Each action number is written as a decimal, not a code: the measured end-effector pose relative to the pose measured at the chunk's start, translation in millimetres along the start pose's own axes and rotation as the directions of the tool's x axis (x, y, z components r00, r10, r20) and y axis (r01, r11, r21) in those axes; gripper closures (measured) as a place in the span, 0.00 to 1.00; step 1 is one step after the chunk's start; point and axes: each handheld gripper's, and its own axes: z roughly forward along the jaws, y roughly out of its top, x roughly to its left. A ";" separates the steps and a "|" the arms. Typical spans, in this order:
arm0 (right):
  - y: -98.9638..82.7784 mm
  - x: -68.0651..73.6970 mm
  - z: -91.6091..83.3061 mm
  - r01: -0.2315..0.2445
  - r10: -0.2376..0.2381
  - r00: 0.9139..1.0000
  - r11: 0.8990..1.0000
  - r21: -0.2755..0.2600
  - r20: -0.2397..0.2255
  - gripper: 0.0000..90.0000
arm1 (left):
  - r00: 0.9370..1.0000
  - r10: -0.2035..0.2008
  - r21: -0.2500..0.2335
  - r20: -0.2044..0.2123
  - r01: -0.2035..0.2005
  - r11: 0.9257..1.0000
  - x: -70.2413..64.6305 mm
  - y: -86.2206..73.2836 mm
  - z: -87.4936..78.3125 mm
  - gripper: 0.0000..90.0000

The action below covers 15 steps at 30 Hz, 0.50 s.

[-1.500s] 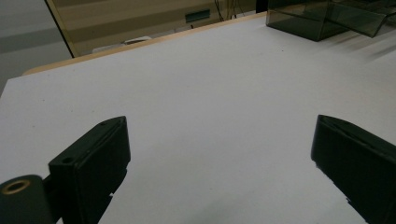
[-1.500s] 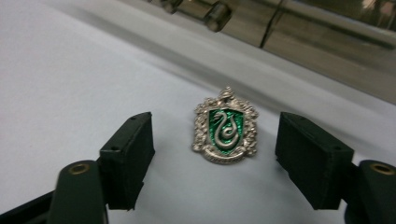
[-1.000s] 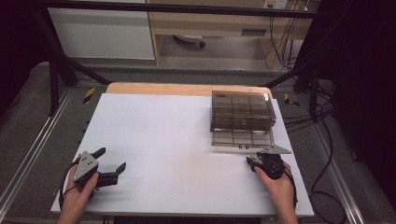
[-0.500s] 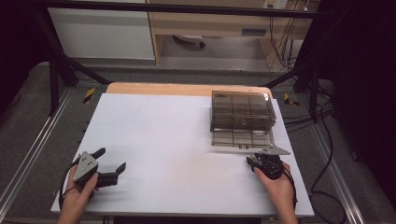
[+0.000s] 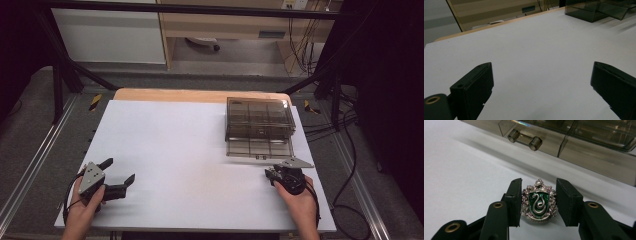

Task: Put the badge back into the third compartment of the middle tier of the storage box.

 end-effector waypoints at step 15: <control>5.4 3.4 -16.7 -0.006 0.005 1.000 0.998 -0.055 -0.024 0.64 | 0.998 -0.058 -0.021 0.002 0.058 0.998 5.9 -1.2 -2.3 0.06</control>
